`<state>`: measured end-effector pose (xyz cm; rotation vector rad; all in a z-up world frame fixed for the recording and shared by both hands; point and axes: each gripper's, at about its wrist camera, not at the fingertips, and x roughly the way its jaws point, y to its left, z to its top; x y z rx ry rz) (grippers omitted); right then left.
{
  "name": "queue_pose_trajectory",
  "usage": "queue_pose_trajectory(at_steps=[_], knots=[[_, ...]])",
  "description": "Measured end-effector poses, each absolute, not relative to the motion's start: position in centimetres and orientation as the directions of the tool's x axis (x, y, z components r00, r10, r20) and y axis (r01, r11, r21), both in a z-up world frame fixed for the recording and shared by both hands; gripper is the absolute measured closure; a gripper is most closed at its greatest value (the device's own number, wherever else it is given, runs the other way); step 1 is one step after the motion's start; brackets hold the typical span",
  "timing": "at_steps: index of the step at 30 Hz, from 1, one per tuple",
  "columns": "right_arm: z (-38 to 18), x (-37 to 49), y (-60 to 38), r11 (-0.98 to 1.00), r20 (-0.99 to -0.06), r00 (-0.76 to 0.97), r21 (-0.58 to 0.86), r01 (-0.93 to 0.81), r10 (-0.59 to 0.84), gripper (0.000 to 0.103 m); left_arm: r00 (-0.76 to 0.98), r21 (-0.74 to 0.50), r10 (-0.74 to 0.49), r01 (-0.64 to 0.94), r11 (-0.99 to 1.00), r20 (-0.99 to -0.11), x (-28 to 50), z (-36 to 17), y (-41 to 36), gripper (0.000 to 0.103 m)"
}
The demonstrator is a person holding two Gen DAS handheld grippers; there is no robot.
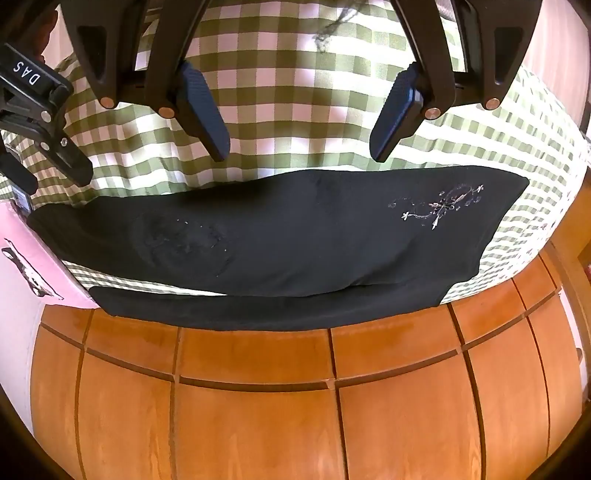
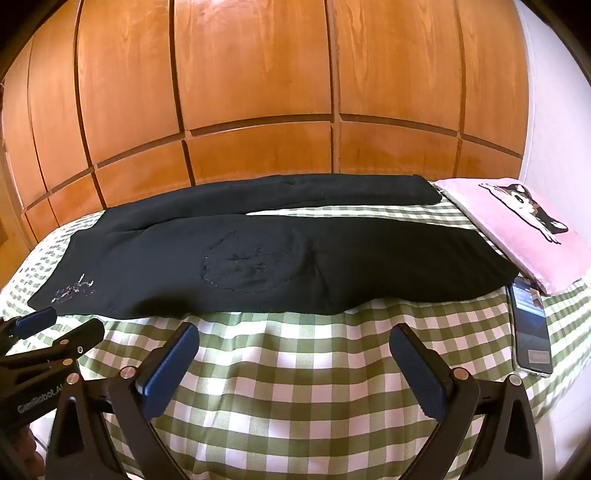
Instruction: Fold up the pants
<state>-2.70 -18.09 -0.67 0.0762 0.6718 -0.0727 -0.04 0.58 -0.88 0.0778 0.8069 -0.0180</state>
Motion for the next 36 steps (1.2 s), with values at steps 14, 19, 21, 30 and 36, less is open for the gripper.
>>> queue_pose_trajectory(at_steps=[14,19,21,30,36], knots=[[-1.7,-2.3,-18.2,0.996,-0.647,0.761,0.030,0.084,-0.045,0.000,0.689,0.041,-0.010,0.057,0.998,-0.725,0.4,-1.4,1.0,0.026],[-1.6,-2.4,-18.5,0.996,-0.643,0.764,0.026,0.088,-0.050,0.000,0.662,0.050,-0.014,0.078,0.996,-0.749,0.9,-2.1,0.1,0.032],[-1.4,-2.4,-18.8,0.995,-0.635,0.770,0.022,0.095,-0.060,0.000,0.664,0.060,-0.020,0.097,0.994,-0.748,0.6,-2.1,-0.4,0.032],[-1.7,-2.2,-18.8,0.994,-0.649,0.759,0.039,0.101,-0.051,0.000,0.667,0.038,-0.016,0.068,0.997,-0.745,0.4,-1.8,0.4,0.032],[-1.7,-2.3,-18.7,0.994,-0.647,0.760,0.034,0.101,-0.055,0.000,0.637,-0.018,-0.043,0.046,0.999,-0.769,1.0,-2.2,1.6,0.032]])
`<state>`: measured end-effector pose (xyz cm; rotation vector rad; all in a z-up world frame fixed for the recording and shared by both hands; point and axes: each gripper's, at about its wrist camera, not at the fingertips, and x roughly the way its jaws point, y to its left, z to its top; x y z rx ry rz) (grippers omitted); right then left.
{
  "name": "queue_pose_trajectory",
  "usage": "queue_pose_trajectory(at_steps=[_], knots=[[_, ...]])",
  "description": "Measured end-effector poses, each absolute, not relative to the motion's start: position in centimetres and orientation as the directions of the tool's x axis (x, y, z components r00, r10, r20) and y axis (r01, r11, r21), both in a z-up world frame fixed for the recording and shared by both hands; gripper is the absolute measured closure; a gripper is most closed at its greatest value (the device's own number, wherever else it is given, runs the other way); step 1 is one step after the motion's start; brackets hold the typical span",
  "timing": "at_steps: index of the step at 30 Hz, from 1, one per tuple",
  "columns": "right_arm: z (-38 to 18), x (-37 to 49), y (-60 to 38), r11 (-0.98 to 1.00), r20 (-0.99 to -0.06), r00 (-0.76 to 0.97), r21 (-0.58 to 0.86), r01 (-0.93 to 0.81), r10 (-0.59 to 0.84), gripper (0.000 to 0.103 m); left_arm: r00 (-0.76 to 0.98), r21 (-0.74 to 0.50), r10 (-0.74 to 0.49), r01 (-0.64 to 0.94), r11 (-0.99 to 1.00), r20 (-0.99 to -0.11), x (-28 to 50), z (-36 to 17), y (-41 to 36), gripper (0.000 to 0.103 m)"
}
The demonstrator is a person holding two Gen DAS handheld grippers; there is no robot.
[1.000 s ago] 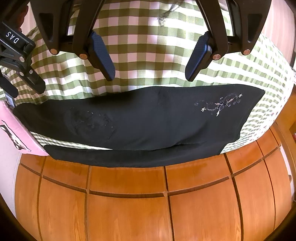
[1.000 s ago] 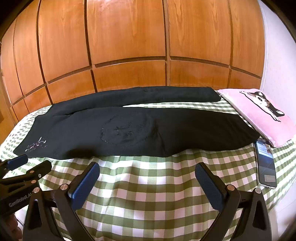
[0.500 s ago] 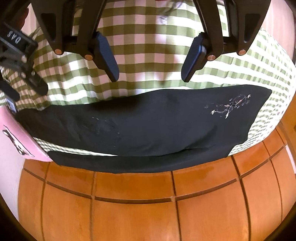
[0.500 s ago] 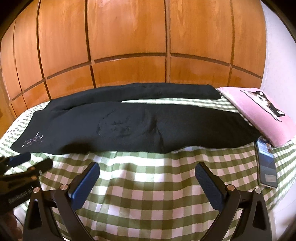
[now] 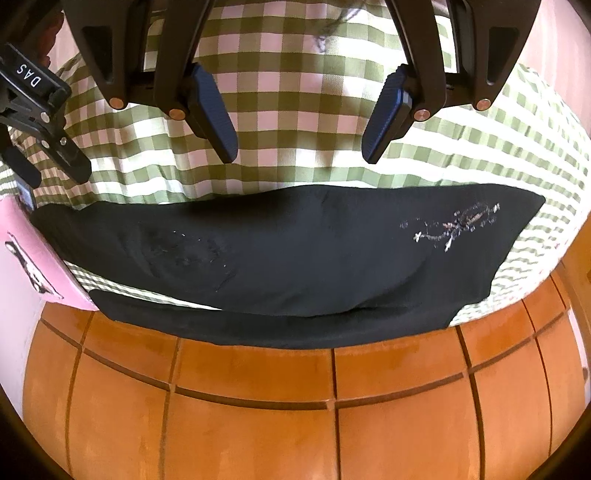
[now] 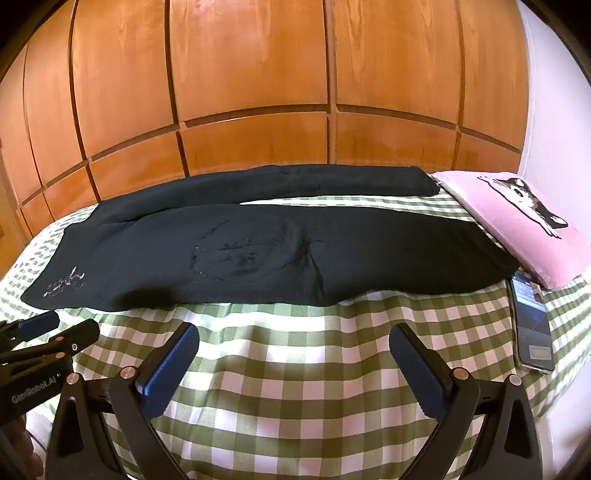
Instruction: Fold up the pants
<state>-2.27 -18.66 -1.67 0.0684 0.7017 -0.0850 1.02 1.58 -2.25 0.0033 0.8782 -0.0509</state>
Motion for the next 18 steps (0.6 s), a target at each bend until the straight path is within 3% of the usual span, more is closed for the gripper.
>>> queue_pose_trajectory(at_steps=[5,11,18], knots=[[-1.9,-2.2,-18.9,0.993,-0.655,0.753,0.034,0.110,-0.061,0.000,0.617,-0.078,-0.079,0.029,0.997,-0.783,1.5,-2.6,2.6,0.032],[-1.9,-2.1,-19.8,0.991,-0.653,0.755,0.044,0.122,-0.064,0.000,0.560,-0.258,-0.221,0.013,0.966,-0.798,2.3,-3.8,5.2,0.032],[-2.2,-1.9,-24.6,0.943,-0.617,0.784,0.298,0.145,0.074,0.000,0.579,-0.439,-0.298,-0.116,0.891,-0.759,3.2,-4.5,11.2,0.032]])
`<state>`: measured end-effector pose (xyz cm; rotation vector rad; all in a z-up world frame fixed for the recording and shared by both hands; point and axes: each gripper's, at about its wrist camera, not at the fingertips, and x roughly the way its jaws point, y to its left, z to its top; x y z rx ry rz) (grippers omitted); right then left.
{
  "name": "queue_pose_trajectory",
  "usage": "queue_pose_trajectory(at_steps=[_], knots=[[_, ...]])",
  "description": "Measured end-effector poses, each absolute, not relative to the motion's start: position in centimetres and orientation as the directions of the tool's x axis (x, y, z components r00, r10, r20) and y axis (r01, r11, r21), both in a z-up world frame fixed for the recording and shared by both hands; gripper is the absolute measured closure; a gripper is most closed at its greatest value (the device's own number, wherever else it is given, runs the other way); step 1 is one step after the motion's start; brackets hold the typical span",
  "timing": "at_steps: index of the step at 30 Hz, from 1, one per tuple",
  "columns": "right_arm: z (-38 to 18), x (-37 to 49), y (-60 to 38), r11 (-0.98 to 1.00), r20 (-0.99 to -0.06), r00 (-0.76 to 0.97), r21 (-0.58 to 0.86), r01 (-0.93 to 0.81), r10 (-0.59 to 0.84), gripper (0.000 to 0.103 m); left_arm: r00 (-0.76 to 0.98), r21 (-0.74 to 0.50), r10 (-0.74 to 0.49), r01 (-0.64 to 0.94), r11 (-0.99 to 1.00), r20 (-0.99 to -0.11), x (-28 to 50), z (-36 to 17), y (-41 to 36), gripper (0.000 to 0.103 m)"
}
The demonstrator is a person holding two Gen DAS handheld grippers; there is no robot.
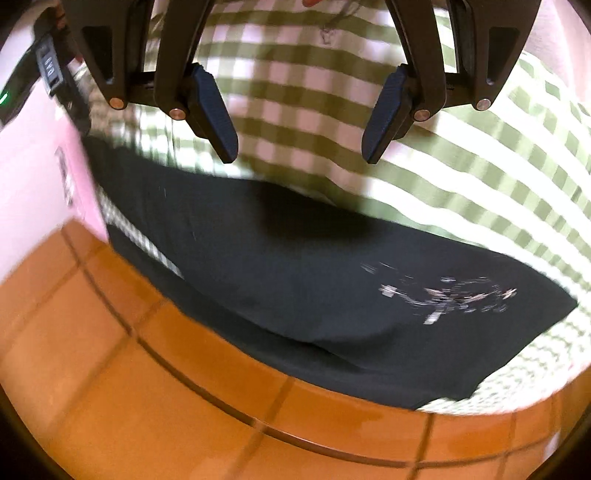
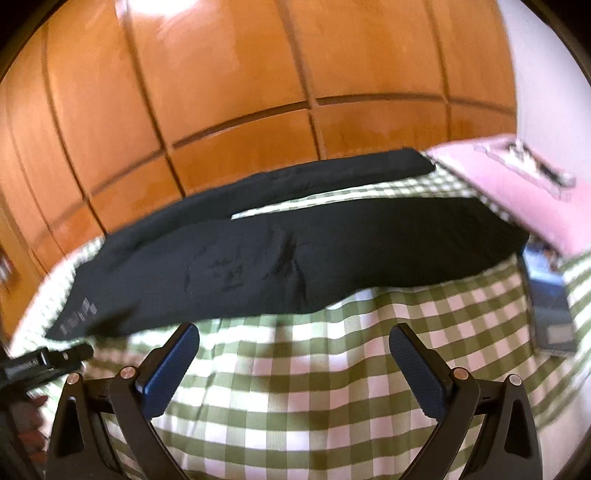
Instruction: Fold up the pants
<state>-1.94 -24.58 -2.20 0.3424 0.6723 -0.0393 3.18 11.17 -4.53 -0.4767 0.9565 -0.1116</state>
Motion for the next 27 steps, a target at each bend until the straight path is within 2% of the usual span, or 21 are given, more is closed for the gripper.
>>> queue_pose_trajectory(at_steps=[4,8,10,14,19,23,25,26,27], knots=[[-3.3,-2.0,-28.5,0.851,-0.579,0.806,0.479,0.213,0.124,0.000,0.637,-0.537,-0.285,-0.243,0.808,-0.717,3.7,-5.0,16.4,0.032],[-5.1,-0.9,-31.8,0.782,-0.637,0.748,0.557,0.280,0.186,0.000,0.660,-0.624,-0.307,-0.316,0.715,-0.686,4.0,-6.0,20.5,0.032],[-6.2,-0.2,-33.2,0.741,-0.653,0.727,0.593,0.315,0.213,0.000,0.652,-0.616,-0.300,-0.327,0.717,-0.696,4.3,-6.7,22.2,0.032],[-7.0,0.4,-35.6,0.628,-0.579,0.784,0.701,0.340,0.222,0.000,0.671,-0.567,-0.224,-0.349,0.746,-0.707,5.0,-6.8,25.2,0.033],[-7.1,2.5,-36.8,0.611,-0.560,0.808,0.709,0.351,0.185,0.003,0.692,-0.609,-0.219,-0.386,0.693,-0.688,5.9,-7.3,28.1,0.034],[-7.4,4.4,-37.8,0.600,-0.541,0.822,0.722,0.345,0.177,0.019,0.711,-0.626,-0.206,-0.398,0.670,-0.672,7.2,-7.9,29.6,0.034],[-8.0,5.0,-38.3,0.601,-0.532,0.829,0.724,0.338,0.175,0.038,0.721,-0.639,-0.206,-0.398,0.658,-0.662,7.4,-8.1,30.2,0.033],[-8.2,5.1,-38.4,0.605,-0.535,0.828,0.719,0.342,0.167,0.044,0.726,-0.647,-0.206,-0.400,0.649,-0.656,7.5,-8.3,30.3,0.033],[-8.6,5.0,-38.5,0.621,-0.535,0.832,0.705,0.342,0.149,0.059,0.735,-0.658,-0.202,-0.403,0.636,-0.647,7.5,-8.4,30.5,0.033]])
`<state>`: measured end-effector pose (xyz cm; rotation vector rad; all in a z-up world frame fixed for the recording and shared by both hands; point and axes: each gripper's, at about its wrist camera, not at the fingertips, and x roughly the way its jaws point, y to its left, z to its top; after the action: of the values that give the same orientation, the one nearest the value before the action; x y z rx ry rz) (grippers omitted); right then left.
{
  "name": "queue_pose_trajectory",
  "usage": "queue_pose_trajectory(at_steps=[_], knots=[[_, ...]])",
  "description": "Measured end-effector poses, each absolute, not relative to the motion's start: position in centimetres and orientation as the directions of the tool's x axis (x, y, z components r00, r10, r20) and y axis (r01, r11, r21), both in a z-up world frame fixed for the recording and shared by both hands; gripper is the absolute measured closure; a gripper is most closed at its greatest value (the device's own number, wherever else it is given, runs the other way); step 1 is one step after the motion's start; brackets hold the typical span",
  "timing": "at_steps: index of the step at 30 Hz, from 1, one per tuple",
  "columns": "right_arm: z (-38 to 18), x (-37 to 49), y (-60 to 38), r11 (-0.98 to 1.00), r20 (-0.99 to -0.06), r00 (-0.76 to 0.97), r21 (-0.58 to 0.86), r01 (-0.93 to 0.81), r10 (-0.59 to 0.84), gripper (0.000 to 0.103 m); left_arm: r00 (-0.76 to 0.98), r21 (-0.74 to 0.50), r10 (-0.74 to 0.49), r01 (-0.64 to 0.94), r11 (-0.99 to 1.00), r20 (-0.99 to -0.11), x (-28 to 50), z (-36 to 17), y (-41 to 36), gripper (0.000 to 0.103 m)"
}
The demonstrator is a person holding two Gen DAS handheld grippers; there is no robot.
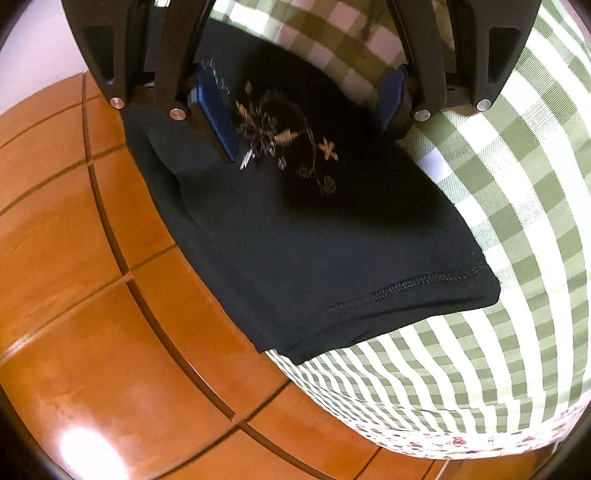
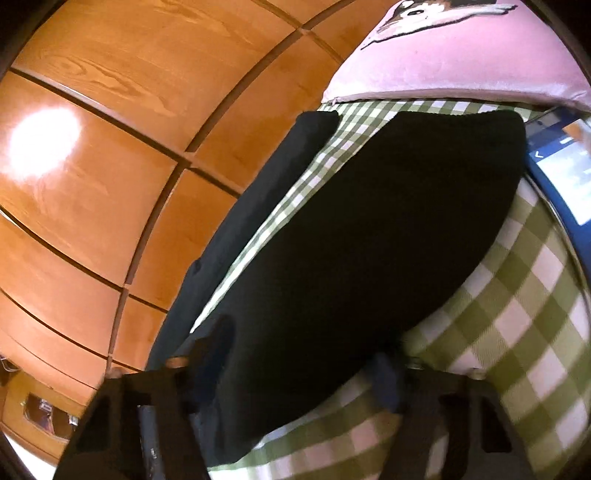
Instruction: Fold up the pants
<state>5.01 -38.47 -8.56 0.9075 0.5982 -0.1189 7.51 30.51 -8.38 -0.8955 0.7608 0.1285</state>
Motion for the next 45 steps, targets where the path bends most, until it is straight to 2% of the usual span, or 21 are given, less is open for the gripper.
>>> queue_pose_trajectory(at_steps=[1,2,4,10,15,17,20,25,27,28,29,31,35,39,45], knots=[[-8.8,4.9,-38.5,0.631,-0.534,0.834,0.697,0.342,0.138,0.072,0.743,-0.664,-0.197,-0.406,0.628,-0.640,7.6,-8.5,30.4,0.032],[-9.1,4.6,-38.5,0.634,-0.520,0.844,0.698,0.333,0.130,0.075,0.751,-0.668,-0.190,-0.404,0.626,-0.632,8.0,-8.6,29.6,0.030],[-9.1,4.0,-38.7,0.616,-0.478,0.867,0.728,0.302,0.140,0.076,0.771,-0.667,-0.176,-0.383,0.640,-0.612,7.7,-8.7,29.5,0.028],[-8.7,4.1,-38.3,0.631,-0.488,0.862,0.714,0.304,0.137,0.076,0.750,-0.518,-0.089,-0.360,0.776,-0.655,8.1,-8.3,27.2,0.027],[-8.8,4.4,-38.1,0.641,-0.496,0.859,0.703,0.309,0.130,0.076,0.763,-0.581,-0.109,-0.382,0.719,-0.637,8.6,-8.5,28.9,0.030],[-8.9,4.3,-38.1,0.646,-0.499,0.857,0.697,0.311,0.126,0.076,0.774,-0.615,-0.116,-0.391,0.685,-0.622,8.9,-8.7,29.8,0.035],[-8.9,4.2,-38.1,0.650,-0.500,0.857,0.693,0.312,0.122,0.076,0.774,-0.604,-0.095,-0.404,0.687,-0.626,8.8,-8.7,30.1,0.043],[-8.9,4.2,-38.0,0.656,-0.503,0.856,0.686,0.315,0.116,0.076,0.770,-0.546,-0.047,-0.406,0.732,-0.636,9.3,-8.7,28.6,0.044],[-8.9,4.2,-38.0,0.657,-0.503,0.857,0.686,0.314,0.115,0.076,0.767,-0.558,-0.057,-0.412,0.720,-0.639,9.2,-8.8,28.9,0.058],[-8.8,4.2,-38.0,0.658,-0.505,0.856,0.683,0.316,0.114,0.076,0.754,-0.553,-0.053,-0.431,0.713,-0.655,9.1,-9.0,29.2,0.083],[-8.8,4.2,-38.0,0.660,-0.507,0.855,0.681,0.317,0.112,0.076,0.741,-0.552,-0.047,-0.455,0.699,-0.669,8.9,-9.3,29.6,0.091],[-8.7,4.3,-37.9,0.666,-0.514,0.851,0.673,0.323,0.107,0.076,0.755,-0.607,-0.088,-0.447,0.657,-0.650,8.5,-9.7,30.6,0.094],[-8.3,4.7,-37.6,0.697,-0.561,0.824,0.624,0.353,0.084,0.081,0.760,-0.632,-0.119,-0.431,0.644,-0.639,8.0,-9.1,31.1,0.097],[-7.8,5.2,-37.7,0.730,-0.597,0.797,0.583,0.358,0.086,0.085,0.798,-0.654,-0.134,-0.371,0.659,-0.587,7.2,-6.6,31.4,0.097],[-5.7,4.5,-36.5,0.809,-0.622,0.780,0.494,0.319,0.072,0.086,0.845,-0.686,-0.140,-0.310,0.658,-0.516,4.8,-3.8,32.4,0.097]])
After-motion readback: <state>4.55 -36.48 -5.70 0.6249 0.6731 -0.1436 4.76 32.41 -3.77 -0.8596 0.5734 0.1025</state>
